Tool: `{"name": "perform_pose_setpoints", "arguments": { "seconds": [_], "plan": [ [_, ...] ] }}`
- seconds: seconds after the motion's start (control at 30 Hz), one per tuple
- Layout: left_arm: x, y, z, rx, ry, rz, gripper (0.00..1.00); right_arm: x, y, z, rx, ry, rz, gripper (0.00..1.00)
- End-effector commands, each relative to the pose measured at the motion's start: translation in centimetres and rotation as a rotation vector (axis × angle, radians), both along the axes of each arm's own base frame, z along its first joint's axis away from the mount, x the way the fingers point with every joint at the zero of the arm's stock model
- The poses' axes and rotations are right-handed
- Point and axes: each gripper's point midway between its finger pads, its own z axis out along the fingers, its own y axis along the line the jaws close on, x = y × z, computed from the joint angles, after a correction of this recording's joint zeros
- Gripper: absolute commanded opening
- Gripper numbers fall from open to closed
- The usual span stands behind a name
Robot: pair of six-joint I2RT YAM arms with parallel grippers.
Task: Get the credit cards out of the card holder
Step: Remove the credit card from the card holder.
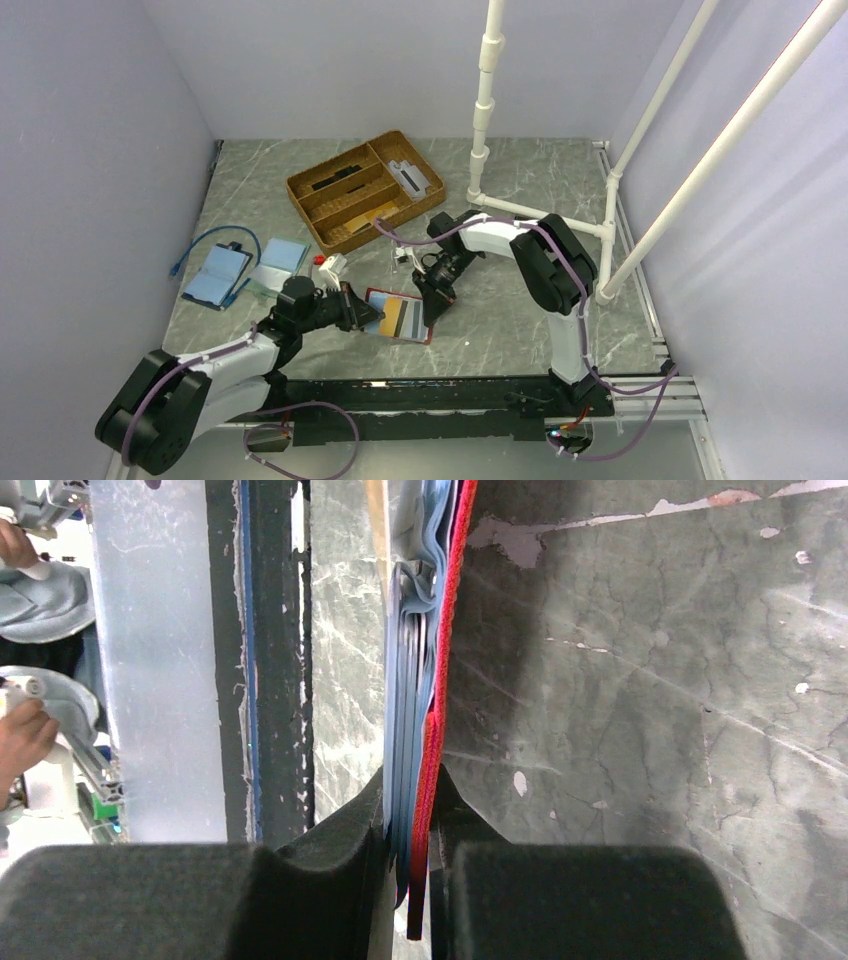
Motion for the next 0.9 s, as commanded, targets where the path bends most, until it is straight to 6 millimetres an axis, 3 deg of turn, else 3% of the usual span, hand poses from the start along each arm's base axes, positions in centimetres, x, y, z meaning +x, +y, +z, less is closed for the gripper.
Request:
{"name": "perform_pose_setpoints", "arguments": {
  "seconds": [0.0,0.17,0.37,0.6,0.87],
  "plan": [
    [0.6,0.8,0.3,0.024,-0.034,0.039,0.0,0.2,-0.8,-1.1,-0.067,0.019,0.002,0.0],
    [0.4,1.1,0.3,0.032,-0.032,0.045,0.0,0.7,-1.1,-1.3,-0.08,0.03,-0.018,0.01],
    [0.5,1.1,0.4,0.029,-0.029,0.045,0.0,1.3,-1.6,-1.5,-0.093,0.024,-0.043,0.11],
    [0.6,0.8,1.1,0.005,-0.033,0.037,0.0,2.2,-2.0,-1.1,-0.098,-0.026,-0.064,0.51],
    [0.6,0.3,2.1,-0.022,-0.053,0.008,0.0,3.5,-2.6,-0.1,-0.097,-0.131,-0.082,0.66]
  ]
}}
